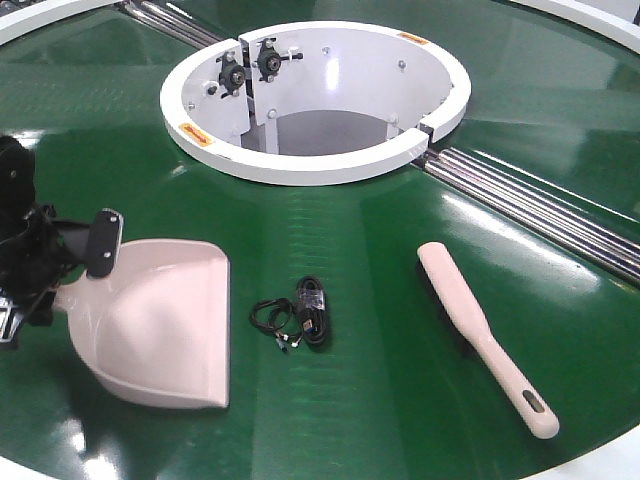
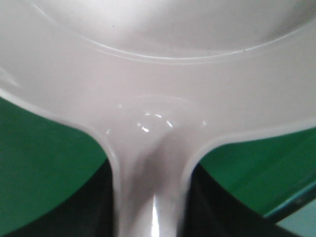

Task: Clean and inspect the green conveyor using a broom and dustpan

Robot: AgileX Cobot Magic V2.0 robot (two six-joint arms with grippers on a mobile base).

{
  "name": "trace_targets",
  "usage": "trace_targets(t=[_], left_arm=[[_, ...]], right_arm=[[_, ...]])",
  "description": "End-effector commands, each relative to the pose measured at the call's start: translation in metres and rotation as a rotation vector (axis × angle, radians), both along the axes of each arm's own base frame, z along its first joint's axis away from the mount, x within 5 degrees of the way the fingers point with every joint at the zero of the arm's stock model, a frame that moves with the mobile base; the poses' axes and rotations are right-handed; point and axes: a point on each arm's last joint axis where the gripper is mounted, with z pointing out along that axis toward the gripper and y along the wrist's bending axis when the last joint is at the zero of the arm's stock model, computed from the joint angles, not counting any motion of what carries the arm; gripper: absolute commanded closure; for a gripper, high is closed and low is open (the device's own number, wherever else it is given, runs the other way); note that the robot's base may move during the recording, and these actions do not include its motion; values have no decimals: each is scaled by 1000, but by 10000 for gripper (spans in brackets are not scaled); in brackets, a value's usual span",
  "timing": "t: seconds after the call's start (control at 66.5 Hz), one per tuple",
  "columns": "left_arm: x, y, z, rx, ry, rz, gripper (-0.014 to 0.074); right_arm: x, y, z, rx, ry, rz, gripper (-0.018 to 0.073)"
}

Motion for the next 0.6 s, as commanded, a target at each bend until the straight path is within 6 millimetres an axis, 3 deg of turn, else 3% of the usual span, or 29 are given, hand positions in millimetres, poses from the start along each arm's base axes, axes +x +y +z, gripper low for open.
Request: trace_targets(t=[0.0, 0.286, 0.587], left_arm=[[6, -7, 28, -15, -104, 12, 603], [7, -4, 24, 35, -75, -4, 603], [9, -24, 17, 66, -64, -83, 603]], right_arm=[[-1, 0, 7, -2, -87, 6, 568], [-1, 0, 7, -2, -87, 6, 568], [-1, 0, 7, -2, -87, 6, 568]])
